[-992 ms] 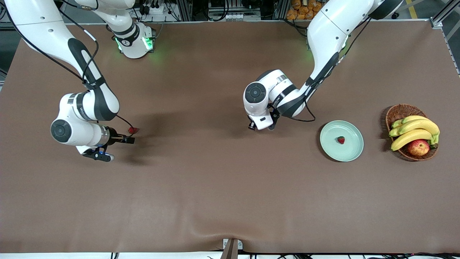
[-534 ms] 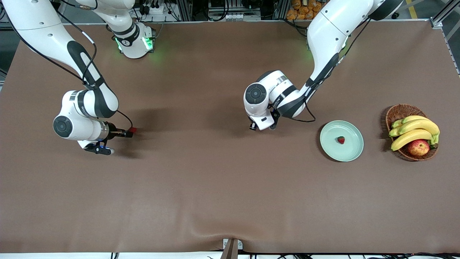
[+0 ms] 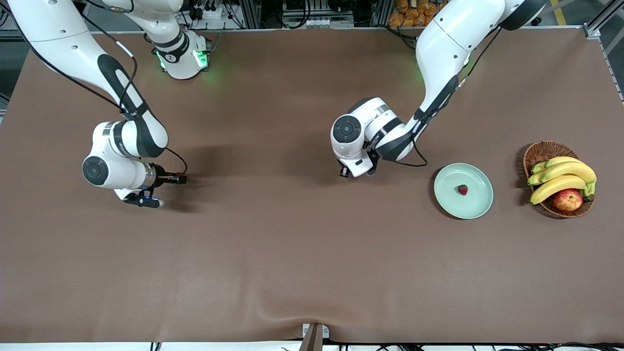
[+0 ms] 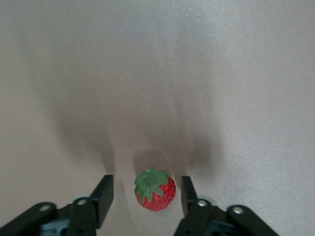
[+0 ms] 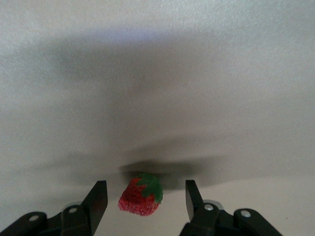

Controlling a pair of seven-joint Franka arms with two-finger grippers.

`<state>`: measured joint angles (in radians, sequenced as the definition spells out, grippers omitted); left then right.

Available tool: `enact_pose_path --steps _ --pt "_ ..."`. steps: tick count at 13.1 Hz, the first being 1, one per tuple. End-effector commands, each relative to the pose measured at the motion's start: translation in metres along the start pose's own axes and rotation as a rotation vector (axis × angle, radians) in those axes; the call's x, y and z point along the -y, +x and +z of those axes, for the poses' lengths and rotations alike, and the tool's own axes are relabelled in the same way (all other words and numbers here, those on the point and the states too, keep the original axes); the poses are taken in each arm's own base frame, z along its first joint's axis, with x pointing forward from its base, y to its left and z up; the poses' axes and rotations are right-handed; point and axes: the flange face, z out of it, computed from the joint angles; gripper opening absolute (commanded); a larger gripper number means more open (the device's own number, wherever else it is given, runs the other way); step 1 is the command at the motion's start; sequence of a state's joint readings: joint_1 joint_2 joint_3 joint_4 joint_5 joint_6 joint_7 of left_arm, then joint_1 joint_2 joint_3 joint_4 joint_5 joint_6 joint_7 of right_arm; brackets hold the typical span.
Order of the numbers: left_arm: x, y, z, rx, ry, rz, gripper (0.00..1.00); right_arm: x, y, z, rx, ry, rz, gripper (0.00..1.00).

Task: Collect all strawberries into plate
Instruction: 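Carry the strawberry to the plate with the left gripper while the right gripper carries another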

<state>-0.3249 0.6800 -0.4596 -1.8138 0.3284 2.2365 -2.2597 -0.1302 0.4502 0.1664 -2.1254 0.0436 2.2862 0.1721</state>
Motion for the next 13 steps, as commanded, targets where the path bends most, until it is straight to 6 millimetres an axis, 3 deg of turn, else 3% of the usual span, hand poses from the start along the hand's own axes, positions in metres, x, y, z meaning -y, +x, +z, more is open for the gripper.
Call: enact_pose_path --steps 1,2,4,5,6,8,11,13 --pt "-0.004 -0.004 0.003 -0.005 -0.017 -0.011 0.48 0.001 -0.017 0.001 0.0 0.001 0.013 0.62" --pt "-0.004 -0.004 0.004 -0.004 -0.015 -0.011 0.4 0.002 -0.017 0.001 0.0 0.001 0.011 0.52" --pt "-0.006 0.001 0.001 -0.008 -0.023 -0.012 0.1 0.005 -0.018 0.001 0.003 -0.002 0.007 0.2" --pt "-0.012 0.01 -0.007 -0.002 -0.034 -0.028 0.0 0.007 -0.017 -0.002 0.001 -0.002 0.004 0.07" --pt "-0.022 0.032 -0.02 0.012 -0.048 -0.061 0.0 0.007 -0.015 -0.004 -0.004 0.0 0.003 0.0" --pt "-0.023 0.038 -0.043 0.024 -0.07 -0.059 0.0 0.013 -0.005 -0.022 -0.014 0.004 0.005 0.0" --pt "-0.022 0.059 -0.075 -0.019 -0.072 -0.021 0.0 0.024 0.015 -0.071 0.021 0.032 0.041 0.0" --pt "-0.023 0.088 -0.086 -0.068 -0.022 0.022 0.0 0.031 0.025 -0.099 0.046 0.097 0.069 0.0"
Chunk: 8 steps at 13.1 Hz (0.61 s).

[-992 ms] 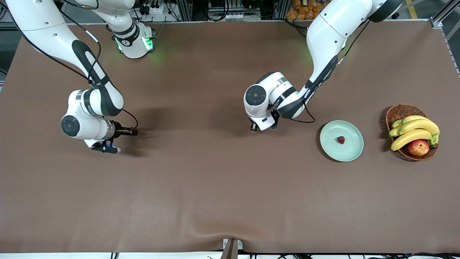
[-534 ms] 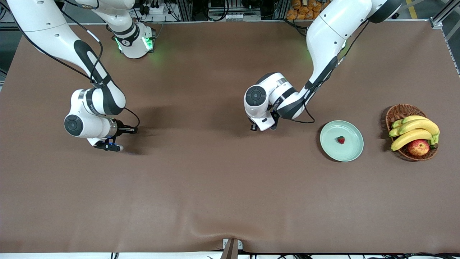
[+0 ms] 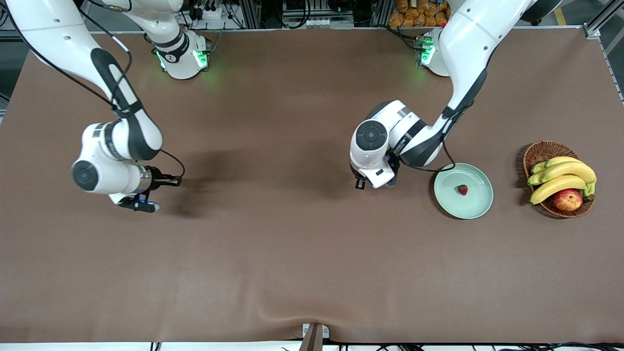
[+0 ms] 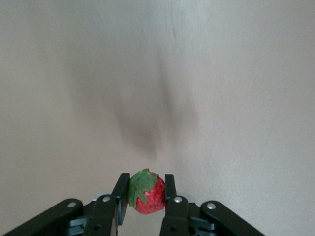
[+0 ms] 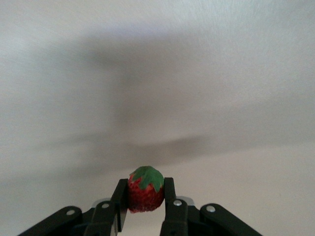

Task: Collect all strawberries into plate
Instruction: 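Carry the strawberry to the plate with the left gripper while the right gripper carries another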

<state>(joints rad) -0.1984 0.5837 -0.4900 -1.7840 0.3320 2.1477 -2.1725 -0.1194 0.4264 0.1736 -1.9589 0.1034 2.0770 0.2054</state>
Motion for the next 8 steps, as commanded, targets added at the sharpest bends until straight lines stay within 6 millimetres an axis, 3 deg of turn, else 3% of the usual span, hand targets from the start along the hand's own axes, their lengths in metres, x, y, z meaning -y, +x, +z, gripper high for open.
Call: enact_pose_path --steps 1,2,3,5,8 --pt "0.002 0.059 -0.017 -0.087 0.09 0.101 0.0 0.023 0.01 -0.038 0.025 0.103 0.047 0.0" --pt "0.002 0.086 -0.02 -0.101 0.143 0.167 0.0 0.036 0.015 -0.043 0.028 0.156 0.078 0.0" --pt "0.003 0.12 -0.019 -0.108 0.213 0.234 0.0 0.063 0.018 -0.047 0.037 0.205 0.131 0.0" --pt "0.004 0.156 -0.028 -0.098 0.258 0.358 0.0 0.111 0.017 -0.046 0.049 0.229 0.218 0.0" --pt "0.0 0.209 -0.017 -0.028 0.301 0.626 0.0 0.198 -0.007 -0.033 0.09 0.343 0.327 0.0"
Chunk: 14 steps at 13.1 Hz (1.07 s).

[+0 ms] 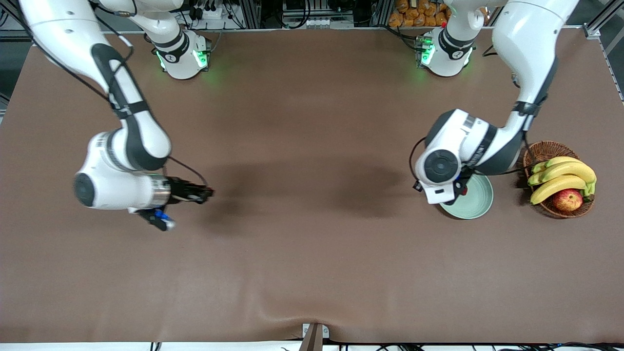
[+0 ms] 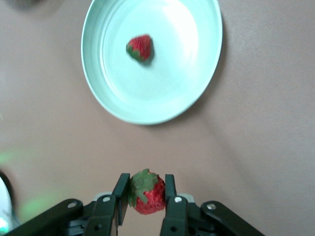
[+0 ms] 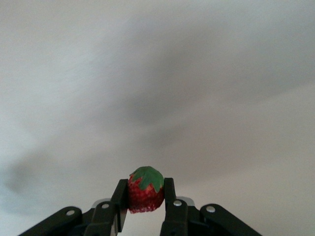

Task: Collect all strawberries into plate
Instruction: 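Carry the strawberry to the plate with the left gripper while the right gripper carries another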

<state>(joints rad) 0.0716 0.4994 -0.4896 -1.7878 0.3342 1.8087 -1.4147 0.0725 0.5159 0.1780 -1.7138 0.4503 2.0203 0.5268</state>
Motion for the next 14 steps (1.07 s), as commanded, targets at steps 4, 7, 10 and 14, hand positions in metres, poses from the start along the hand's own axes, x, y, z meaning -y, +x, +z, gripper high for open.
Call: enact_pose_path --steps 4,7,10,14 --pt "0.035 0.065 0.022 0.034 0.019 0.358 0.0 0.12 -0.076 0.063 0.008 0.154 0.208 0.0" --pt "0.03 0.075 0.039 -0.006 0.034 0.414 0.0 0.183 -0.137 0.114 -0.018 0.205 0.312 0.0" --pt "0.024 0.079 0.051 -0.037 0.044 0.441 0.03 0.212 -0.18 0.168 -0.077 0.296 0.357 0.0" --pt "0.021 0.082 0.054 -0.054 0.04 0.45 0.86 0.244 -0.219 0.254 -0.092 0.386 0.412 0.0"
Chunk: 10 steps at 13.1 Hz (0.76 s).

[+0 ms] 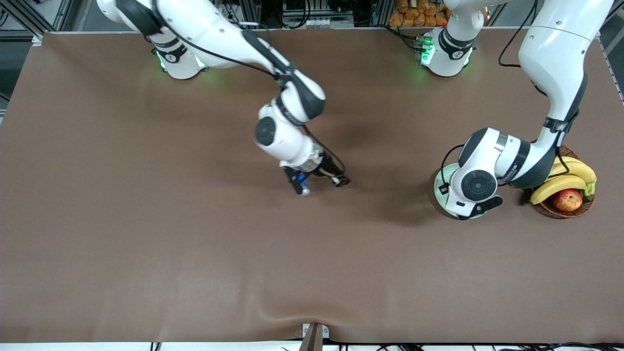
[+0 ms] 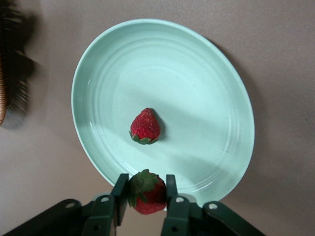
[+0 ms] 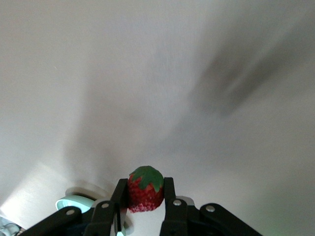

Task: Collect all strawberries into plate
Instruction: 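Release the strawberry on the plate while the right gripper sets one mid-table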

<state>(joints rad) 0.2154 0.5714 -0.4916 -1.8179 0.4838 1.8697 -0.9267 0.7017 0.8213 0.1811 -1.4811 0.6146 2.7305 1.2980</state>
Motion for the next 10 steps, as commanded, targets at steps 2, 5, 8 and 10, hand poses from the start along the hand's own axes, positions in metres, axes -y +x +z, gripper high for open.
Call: enact_pose_path --steps 2,5,8,10 --pt "0.002 -0.001 -0.012 -0.031 -0.009 0.012 1.0 0.001 -0.012 0.039 0.017 0.031 0.034 0.0" --pt "0.003 -0.004 -0.024 -0.023 -0.035 -0.006 1.0 -0.01 -0.018 0.057 0.007 0.055 0.032 0.34" --pt "0.0 -0.013 -0.042 0.023 -0.095 -0.042 1.0 -0.006 -0.029 0.05 0.005 0.056 0.042 1.0" --pt "-0.008 -0.022 -0.05 0.027 -0.112 -0.036 1.0 0.003 -0.017 0.038 0.004 0.015 0.047 1.0"
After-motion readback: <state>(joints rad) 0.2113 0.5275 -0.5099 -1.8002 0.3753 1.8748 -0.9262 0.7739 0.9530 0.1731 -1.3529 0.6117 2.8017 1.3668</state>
